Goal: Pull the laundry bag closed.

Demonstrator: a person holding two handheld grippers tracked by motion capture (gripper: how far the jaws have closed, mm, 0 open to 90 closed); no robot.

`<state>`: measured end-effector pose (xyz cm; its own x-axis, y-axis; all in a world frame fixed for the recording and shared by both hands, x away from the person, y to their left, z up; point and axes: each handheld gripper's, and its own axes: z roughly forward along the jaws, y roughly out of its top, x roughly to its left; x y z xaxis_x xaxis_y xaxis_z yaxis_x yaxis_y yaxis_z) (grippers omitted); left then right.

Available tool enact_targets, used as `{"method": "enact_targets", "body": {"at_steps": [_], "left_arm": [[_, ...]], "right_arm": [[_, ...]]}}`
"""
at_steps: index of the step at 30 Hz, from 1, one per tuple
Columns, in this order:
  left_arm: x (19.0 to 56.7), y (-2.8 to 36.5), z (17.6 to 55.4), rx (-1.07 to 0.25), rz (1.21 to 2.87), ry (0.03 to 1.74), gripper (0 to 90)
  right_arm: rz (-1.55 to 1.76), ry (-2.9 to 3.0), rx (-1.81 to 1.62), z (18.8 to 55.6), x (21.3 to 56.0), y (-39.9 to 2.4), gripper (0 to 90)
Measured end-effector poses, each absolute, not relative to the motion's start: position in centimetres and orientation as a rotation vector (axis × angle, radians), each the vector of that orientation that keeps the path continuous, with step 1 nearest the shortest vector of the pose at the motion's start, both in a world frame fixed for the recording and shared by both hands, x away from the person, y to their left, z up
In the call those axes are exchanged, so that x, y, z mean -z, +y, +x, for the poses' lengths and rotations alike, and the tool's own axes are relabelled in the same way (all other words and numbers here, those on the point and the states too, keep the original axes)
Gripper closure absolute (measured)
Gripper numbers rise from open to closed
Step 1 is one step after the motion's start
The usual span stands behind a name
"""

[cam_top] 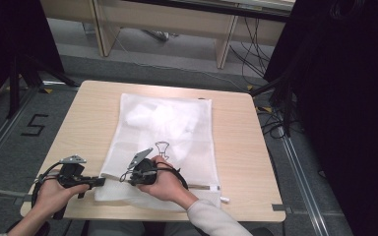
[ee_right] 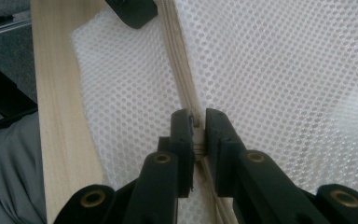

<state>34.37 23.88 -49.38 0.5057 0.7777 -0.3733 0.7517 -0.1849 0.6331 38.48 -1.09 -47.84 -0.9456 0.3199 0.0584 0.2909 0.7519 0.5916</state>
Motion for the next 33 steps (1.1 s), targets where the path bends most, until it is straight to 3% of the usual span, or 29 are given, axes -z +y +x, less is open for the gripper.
{"method": "enact_targets", "body": {"at_steps": [33], "left_arm": [[49.39,24.03,34.41,-0.043,1.957,1.258,84.6]], "right_arm": [[0.502,2.900,-0.966,38.62,47.86,-1.91,82.6]]}}
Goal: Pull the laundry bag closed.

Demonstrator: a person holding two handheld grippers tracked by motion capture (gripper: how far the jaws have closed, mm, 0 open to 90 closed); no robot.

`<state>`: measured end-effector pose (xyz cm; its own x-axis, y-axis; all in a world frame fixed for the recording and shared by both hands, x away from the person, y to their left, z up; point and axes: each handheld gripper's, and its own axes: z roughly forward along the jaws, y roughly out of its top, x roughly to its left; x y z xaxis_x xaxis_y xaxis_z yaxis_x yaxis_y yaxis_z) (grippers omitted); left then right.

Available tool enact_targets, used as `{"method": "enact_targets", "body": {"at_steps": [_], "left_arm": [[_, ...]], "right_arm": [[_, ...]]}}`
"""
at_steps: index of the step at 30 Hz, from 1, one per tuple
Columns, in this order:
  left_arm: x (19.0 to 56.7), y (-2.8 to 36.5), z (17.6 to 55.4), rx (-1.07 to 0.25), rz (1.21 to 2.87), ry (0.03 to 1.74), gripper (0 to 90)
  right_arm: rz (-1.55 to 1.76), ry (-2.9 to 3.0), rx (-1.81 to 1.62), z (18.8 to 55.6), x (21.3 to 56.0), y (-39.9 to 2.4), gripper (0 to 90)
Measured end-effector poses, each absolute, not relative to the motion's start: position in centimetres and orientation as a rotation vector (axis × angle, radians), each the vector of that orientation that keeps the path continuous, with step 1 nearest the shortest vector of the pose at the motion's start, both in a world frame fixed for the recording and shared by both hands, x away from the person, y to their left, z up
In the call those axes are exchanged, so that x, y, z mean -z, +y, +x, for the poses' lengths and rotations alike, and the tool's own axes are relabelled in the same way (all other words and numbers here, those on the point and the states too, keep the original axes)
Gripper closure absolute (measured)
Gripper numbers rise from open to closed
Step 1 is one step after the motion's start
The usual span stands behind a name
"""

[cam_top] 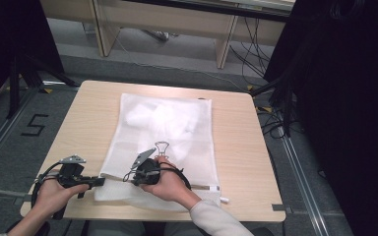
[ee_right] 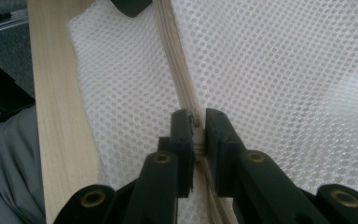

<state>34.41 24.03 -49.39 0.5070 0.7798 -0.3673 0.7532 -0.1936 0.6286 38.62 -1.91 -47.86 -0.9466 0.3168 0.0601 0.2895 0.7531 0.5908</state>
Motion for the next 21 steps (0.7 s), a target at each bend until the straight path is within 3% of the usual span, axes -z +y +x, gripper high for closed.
{"method": "enact_targets", "body": {"at_steps": [21], "left_arm": [[49.44,24.01,34.42,-0.048,1.958,1.265,84.6]], "right_arm": [[0.495,2.905,-0.951,38.62,47.84,-2.56,82.7]]}}
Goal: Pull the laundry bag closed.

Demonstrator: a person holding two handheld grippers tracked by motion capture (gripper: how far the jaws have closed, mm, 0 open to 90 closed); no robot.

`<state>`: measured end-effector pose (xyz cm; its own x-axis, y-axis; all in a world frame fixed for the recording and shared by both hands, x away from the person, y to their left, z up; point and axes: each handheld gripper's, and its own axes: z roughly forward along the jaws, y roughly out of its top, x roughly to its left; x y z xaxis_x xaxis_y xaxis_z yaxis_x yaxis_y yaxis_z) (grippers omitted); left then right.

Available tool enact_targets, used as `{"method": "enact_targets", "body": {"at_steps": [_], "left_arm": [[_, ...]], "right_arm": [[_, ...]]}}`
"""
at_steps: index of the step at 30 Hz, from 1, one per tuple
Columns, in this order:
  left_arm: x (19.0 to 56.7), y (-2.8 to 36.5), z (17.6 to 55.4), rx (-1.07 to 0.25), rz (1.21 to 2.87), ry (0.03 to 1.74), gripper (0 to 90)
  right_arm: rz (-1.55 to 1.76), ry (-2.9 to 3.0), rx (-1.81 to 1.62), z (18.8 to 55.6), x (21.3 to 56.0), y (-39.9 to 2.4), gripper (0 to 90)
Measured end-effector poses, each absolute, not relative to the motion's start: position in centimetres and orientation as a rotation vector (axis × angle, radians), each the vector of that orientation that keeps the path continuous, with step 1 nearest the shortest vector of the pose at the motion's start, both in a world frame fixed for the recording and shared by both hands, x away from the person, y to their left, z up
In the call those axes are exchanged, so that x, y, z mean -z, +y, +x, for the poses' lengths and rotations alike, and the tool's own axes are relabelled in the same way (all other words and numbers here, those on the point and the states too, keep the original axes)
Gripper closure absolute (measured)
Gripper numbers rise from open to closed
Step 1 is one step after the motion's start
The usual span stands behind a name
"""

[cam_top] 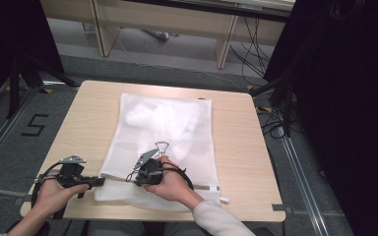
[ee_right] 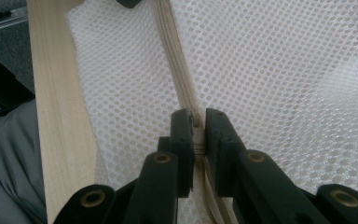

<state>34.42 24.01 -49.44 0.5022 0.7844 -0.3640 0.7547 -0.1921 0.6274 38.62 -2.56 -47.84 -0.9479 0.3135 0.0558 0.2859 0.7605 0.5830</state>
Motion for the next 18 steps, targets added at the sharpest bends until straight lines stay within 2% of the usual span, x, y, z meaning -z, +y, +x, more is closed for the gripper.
{"method": "enact_targets", "body": {"at_steps": [1,3,18], "left_arm": [[49.41,24.27,34.46,-0.055,1.996,1.243,84.6],[49.55,23.89,34.39,-0.064,1.937,1.265,84.6],[49.61,23.83,34.37,-0.059,1.930,1.266,84.6]], "right_arm": [[0.490,2.904,-0.945,38.61,47.85,-2.58,82.7],[0.486,2.905,-0.945,38.64,47.83,-2.66,82.7],[0.496,2.911,-0.949,38.54,47.81,-2.92,82.7]]}}
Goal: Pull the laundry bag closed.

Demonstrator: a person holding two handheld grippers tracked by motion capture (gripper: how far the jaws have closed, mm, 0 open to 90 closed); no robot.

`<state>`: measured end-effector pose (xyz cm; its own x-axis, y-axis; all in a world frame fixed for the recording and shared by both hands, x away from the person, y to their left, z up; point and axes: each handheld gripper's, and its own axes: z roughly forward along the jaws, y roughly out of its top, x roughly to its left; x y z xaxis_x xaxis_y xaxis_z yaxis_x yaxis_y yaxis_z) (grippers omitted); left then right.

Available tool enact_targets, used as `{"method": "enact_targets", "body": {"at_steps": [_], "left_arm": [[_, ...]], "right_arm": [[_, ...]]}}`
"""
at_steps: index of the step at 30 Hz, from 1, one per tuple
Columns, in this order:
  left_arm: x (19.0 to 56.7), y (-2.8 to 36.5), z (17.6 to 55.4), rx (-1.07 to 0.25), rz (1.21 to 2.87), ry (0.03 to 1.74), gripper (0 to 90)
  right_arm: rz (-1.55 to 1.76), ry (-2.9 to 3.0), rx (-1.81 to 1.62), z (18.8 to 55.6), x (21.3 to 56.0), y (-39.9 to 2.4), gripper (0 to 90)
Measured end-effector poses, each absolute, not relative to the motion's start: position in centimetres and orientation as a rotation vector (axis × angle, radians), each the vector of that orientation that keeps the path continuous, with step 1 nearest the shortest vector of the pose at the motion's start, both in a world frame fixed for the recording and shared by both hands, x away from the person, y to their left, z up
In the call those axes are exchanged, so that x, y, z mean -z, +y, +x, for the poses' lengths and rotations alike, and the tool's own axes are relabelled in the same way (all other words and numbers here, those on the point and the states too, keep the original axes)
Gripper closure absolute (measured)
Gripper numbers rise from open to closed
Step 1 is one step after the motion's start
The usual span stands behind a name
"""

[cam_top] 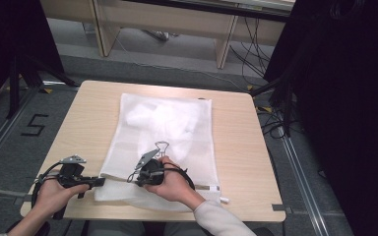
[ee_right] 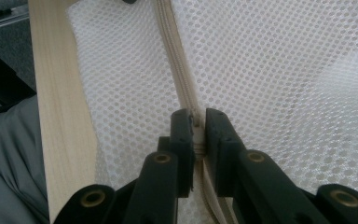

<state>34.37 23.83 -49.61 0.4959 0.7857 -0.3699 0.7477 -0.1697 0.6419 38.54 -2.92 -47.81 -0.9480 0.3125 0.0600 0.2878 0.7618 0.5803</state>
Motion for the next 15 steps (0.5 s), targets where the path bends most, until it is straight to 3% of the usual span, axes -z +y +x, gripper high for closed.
{"method": "enact_targets", "body": {"at_steps": [15], "left_arm": [[49.47,24.27,34.49,-0.037,1.995,1.251,84.6]], "right_arm": [[0.499,2.919,-0.920,38.61,47.90,-3.30,82.7]]}}
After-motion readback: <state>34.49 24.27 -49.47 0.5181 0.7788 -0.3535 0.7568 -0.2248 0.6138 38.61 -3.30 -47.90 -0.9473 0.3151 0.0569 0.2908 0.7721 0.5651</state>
